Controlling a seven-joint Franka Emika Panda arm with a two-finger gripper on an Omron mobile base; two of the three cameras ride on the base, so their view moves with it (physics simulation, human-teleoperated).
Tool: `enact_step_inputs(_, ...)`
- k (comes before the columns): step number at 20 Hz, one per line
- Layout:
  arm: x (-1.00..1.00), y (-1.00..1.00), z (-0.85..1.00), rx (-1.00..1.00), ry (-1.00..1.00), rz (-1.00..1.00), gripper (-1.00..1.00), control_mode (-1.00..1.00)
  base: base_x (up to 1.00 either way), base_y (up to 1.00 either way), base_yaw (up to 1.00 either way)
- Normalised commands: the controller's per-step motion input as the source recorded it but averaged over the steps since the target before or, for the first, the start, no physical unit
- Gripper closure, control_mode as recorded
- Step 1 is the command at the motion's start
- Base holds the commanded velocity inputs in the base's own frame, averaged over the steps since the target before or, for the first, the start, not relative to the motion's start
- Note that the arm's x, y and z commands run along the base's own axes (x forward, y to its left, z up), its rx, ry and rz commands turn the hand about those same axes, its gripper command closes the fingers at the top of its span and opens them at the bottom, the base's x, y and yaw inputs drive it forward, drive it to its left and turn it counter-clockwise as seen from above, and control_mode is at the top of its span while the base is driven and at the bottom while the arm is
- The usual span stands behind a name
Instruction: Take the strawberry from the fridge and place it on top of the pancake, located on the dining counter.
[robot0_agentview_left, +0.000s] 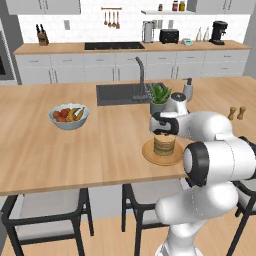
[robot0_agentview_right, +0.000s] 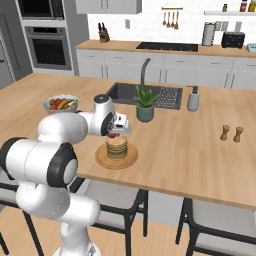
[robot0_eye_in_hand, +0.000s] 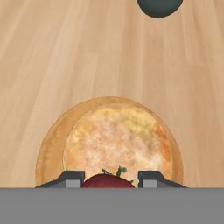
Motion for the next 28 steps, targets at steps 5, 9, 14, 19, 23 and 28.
enact_step_inputs(5,0.25,-0.09,-0.22,0.00,0.00,0.00,1.00,-1.00,0.00,0.00,0.00)
enact_step_inputs(9,0.00,-0.10,-0.29,0.00,0.00,0.00,1.00,-1.00,0.00,0.00,0.00)
enact_step_inputs(14,0.00,-0.08,-0.33,0.00,0.00,0.00,1.00,-1.00,0.00,0.00,0.00)
enact_step_inputs(19,0.01,-0.03,-0.12,0.00,0.00,0.00,1.00,-1.00,0.00,0.00,0.00)
enact_step_inputs(23,0.00,-0.02,-0.02,0.00,0.00,0.00,1.00,-1.00,0.00,0.00,0.00)
enact_step_inputs(28,0.02,0.00,-0.23,0.00,0.00,0.00,1.00,-1.00,0.00,0.00,0.00)
